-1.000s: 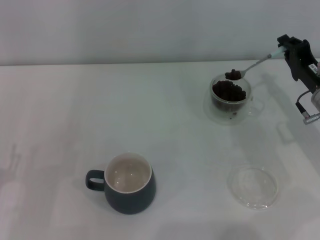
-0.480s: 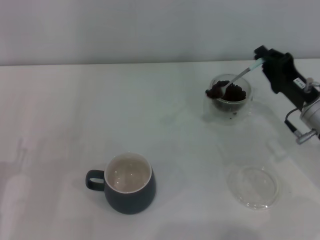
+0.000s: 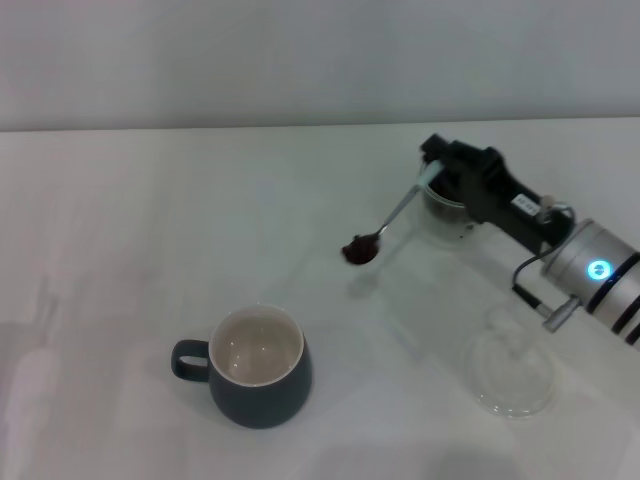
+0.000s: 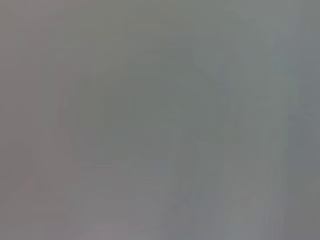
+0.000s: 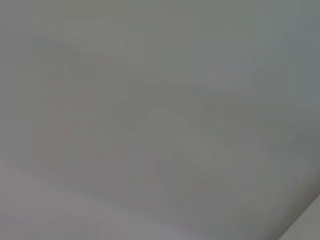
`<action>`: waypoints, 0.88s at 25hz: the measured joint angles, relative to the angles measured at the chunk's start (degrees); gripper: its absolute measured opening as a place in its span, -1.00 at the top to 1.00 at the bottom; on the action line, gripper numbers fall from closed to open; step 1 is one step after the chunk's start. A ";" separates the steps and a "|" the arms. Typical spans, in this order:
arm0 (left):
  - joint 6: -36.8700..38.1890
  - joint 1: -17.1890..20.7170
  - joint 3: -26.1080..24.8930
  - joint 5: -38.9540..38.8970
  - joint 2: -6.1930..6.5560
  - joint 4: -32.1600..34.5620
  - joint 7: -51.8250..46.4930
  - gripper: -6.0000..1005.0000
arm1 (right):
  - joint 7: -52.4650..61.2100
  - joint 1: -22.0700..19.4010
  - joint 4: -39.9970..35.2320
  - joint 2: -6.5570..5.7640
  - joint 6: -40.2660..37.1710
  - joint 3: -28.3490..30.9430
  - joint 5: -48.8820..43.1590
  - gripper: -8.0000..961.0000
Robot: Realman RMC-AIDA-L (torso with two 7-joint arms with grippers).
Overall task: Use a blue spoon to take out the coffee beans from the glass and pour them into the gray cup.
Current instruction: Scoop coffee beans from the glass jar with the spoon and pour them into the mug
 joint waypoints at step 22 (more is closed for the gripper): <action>-0.27 0.09 0.39 0.71 0.13 -0.13 0.17 -0.54 | -11.46 2.72 -8.82 0.26 4.19 -10.14 -0.70 0.67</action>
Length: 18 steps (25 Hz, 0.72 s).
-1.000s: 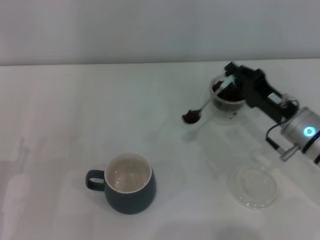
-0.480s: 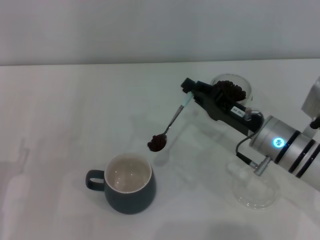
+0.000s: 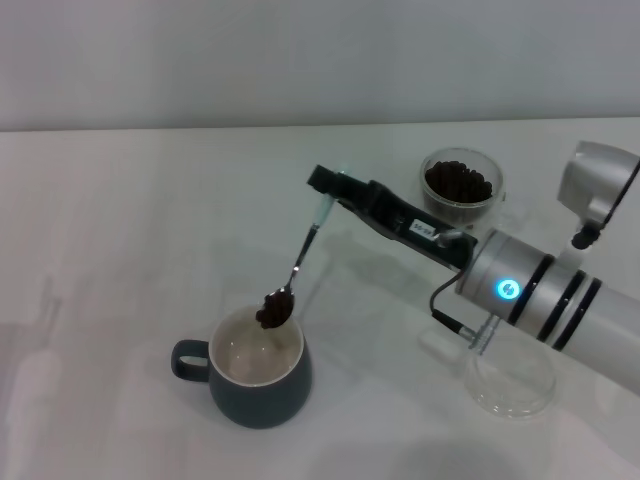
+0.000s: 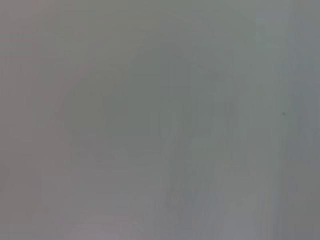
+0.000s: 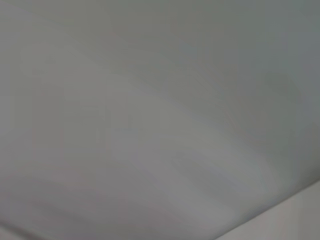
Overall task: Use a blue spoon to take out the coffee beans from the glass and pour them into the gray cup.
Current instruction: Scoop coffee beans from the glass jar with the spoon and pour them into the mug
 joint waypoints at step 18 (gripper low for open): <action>-0.28 -0.10 -0.28 -0.17 -0.03 -0.48 0.00 -0.54 | -28.00 0.82 -3.10 0.00 -3.09 -1.38 -1.75 0.67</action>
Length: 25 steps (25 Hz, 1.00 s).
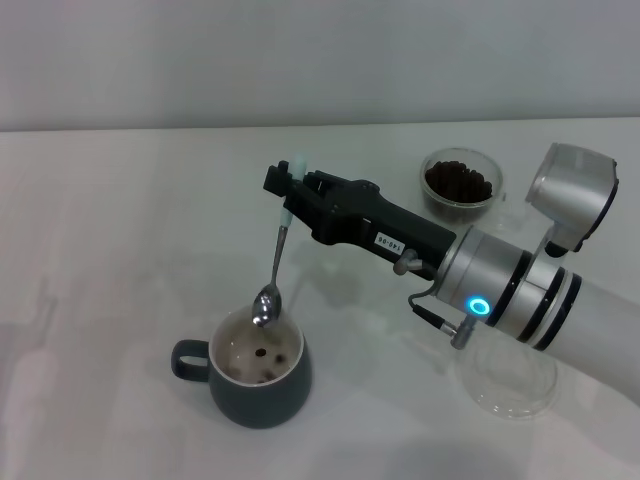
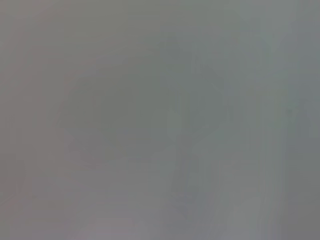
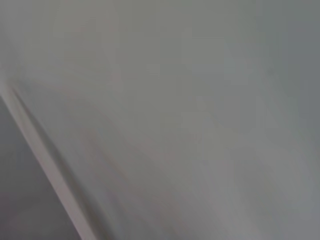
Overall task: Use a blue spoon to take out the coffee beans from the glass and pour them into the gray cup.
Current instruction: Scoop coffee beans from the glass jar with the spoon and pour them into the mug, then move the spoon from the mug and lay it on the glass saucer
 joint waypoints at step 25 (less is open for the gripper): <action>0.12 -0.86 -0.17 -0.40 -0.09 0.46 -0.05 -0.54 | 18.86 -2.71 17.94 -4.33 -23.81 14.64 -0.43 0.67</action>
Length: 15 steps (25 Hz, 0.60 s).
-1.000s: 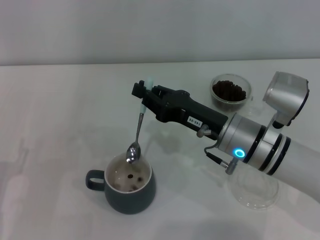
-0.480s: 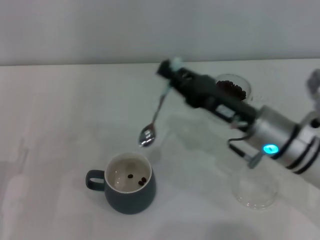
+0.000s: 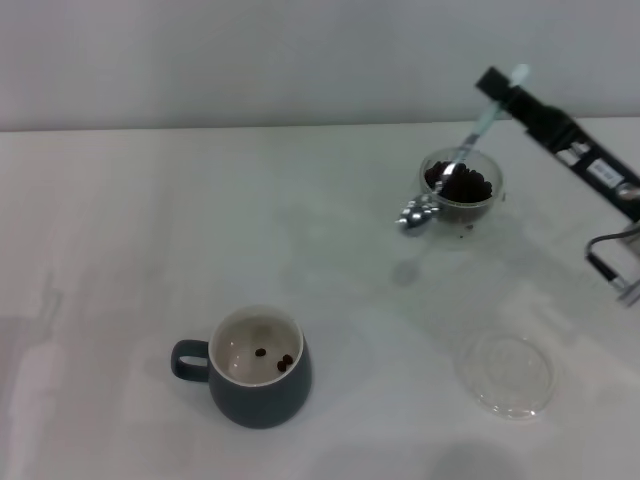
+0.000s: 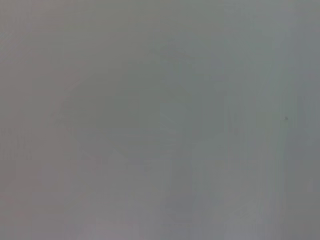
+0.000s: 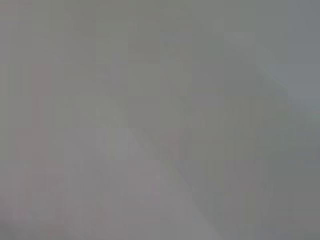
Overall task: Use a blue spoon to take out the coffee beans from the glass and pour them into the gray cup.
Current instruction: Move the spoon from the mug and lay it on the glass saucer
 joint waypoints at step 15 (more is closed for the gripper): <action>-0.18 -0.64 -1.17 -0.15 -0.04 -0.03 -0.08 -0.54 | 0.06 0.28 5.61 -2.55 7.85 -0.31 -0.26 0.67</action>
